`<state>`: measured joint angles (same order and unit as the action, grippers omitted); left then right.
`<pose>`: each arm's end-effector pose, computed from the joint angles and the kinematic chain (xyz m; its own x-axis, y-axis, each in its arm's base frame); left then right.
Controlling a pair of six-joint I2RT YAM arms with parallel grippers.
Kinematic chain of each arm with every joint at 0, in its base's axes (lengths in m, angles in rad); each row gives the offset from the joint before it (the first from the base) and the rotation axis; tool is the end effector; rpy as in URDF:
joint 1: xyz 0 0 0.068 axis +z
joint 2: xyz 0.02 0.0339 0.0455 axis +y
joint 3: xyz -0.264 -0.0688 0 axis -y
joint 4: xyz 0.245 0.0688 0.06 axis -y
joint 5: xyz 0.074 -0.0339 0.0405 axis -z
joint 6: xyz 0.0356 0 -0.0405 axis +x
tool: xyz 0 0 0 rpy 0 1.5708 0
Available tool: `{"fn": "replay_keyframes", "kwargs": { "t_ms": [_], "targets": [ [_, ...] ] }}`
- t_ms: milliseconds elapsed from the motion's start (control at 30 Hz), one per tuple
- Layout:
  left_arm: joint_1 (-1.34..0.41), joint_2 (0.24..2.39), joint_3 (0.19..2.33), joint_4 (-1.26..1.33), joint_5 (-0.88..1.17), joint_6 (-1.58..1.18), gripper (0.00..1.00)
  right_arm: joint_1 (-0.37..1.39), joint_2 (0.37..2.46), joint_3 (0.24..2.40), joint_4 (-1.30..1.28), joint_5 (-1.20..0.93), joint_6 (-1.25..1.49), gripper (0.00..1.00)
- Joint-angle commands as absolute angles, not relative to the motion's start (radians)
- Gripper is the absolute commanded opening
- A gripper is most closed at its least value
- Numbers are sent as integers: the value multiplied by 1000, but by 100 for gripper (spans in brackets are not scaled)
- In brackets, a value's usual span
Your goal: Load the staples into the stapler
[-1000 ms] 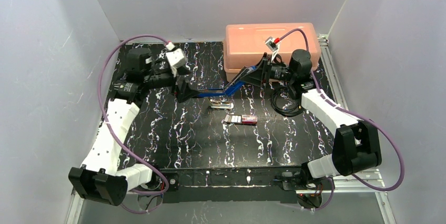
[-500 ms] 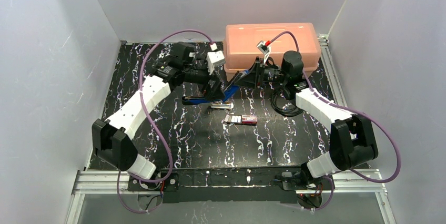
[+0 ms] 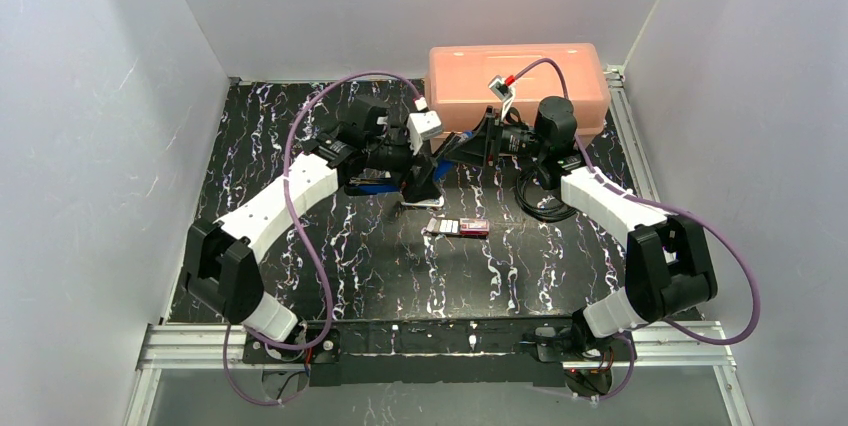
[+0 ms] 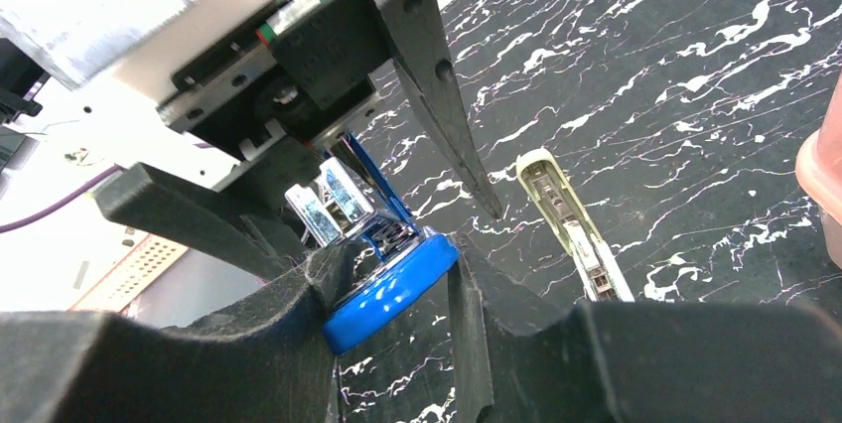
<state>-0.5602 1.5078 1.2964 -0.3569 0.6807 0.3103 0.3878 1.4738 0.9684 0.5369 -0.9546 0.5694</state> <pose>0.2771 -0.2003 0.3295 -0.1709 0.3873 -0.9060 0.9603 0.2712 -0.0652 0.2967 0.1526 0.3131 -0.5004 0.1322 -0.8557 -0.8358 0.1844 0.5172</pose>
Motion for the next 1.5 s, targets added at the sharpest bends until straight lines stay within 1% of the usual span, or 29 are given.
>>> {"fn": "replay_keyframes", "kwargs": {
  "t_ms": [0, 67, 133, 267, 333, 367, 400, 500, 600, 633, 700, 833, 933, 1033, 1167, 1467],
  "targets": [
    [-571, 1526, 1277, -292, 652, 281, 84, 393, 1463, 1008, 643, -953, 599, 1],
    [-571, 1534, 1277, -292, 653, 282, 74, 391, 1461, 1003, 643, -951, 597, 1],
    [-571, 1536, 1278, -295, 658, 284, 60, 392, 1459, 997, 642, -951, 593, 1],
    [-571, 1518, 1281, -332, 662, 323, 27, 391, 1455, 983, 624, -949, 564, 1],
    [-571, 1505, 1285, -366, 659, 354, 6, 391, 1452, 979, 601, -950, 536, 1],
    [-571, 1498, 1286, -384, 654, 370, 0, 392, 1452, 978, 588, -951, 522, 1],
    [-571, 1490, 1288, -407, 649, 386, 0, 393, 1450, 977, 572, -952, 504, 6],
    [-571, 1465, 1297, -508, 629, 468, 0, 393, 1439, 989, 485, -950, 428, 34],
    [-569, 1438, 1286, -644, 605, 558, 0, 392, 1421, 1035, 288, -946, 271, 55],
    [-567, 1428, 1277, -681, 596, 585, 0, 392, 1413, 1045, 243, -945, 226, 60],
    [-560, 1399, 1250, -747, 587, 631, 0, 390, 1401, 1066, 142, -947, 119, 66],
    [-535, 1344, 1169, -849, 546, 738, 0, 384, 1373, 1091, -80, -947, -73, 72],
    [-528, 1305, 1068, -864, 485, 827, 0, 377, 1340, 1083, -176, -915, -161, 73],
    [-528, 1301, 979, -831, 425, 889, 0, 359, 1329, 1066, -196, -890, -194, 73],
    [-528, 1345, 910, -772, 382, 946, 0, 341, 1328, 1041, -196, -869, -216, 73],
    [-528, 1493, 904, -698, 296, 1007, 0, 340, 1333, 996, -254, -819, -289, 73]
  ]
}}
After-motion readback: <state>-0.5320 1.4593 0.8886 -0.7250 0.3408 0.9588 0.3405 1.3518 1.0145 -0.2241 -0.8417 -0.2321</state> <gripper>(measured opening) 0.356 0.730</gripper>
